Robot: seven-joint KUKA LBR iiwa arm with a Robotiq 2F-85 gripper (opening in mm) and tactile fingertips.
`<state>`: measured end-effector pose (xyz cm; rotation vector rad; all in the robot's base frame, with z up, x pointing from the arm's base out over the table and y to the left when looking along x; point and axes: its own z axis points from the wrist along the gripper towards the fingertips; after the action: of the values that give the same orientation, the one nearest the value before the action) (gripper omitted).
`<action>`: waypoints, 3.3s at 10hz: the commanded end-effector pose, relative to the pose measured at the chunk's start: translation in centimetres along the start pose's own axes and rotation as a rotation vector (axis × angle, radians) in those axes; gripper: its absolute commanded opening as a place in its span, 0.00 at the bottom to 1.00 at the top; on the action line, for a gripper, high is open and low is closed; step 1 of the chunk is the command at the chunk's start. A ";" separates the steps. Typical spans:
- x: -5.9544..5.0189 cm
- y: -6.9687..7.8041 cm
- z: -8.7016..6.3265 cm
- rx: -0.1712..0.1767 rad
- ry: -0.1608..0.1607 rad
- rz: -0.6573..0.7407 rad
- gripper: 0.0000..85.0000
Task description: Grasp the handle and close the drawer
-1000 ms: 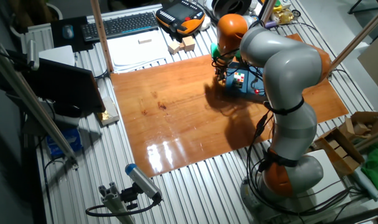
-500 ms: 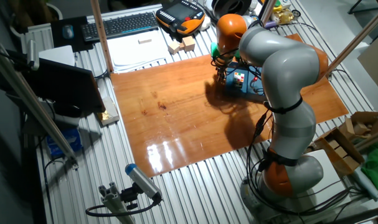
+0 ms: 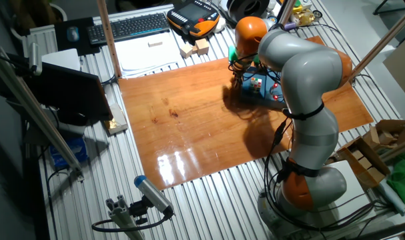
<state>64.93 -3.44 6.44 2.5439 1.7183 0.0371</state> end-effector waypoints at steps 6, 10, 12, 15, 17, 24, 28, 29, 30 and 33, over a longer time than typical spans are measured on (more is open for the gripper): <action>-0.9 0.3 1.2 0.000 0.000 0.054 0.85; -1.0 0.3 1.5 0.013 0.001 0.070 0.84; -1.0 0.3 1.6 0.019 -0.002 0.074 0.81; -1.3 0.2 1.9 0.020 -0.003 0.096 0.78; -1.6 0.2 2.0 0.027 -0.004 0.104 0.78; -1.8 0.1 2.1 0.036 -0.010 0.107 0.76; -1.8 0.1 2.1 0.055 -0.011 0.117 0.73; -1.8 0.1 2.0 0.053 -0.012 0.117 0.72; -1.8 0.2 2.0 0.053 -0.013 0.117 0.71; -1.8 0.2 2.0 0.054 -0.014 0.116 0.67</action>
<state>64.51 -5.27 4.49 2.6733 1.5866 -0.0216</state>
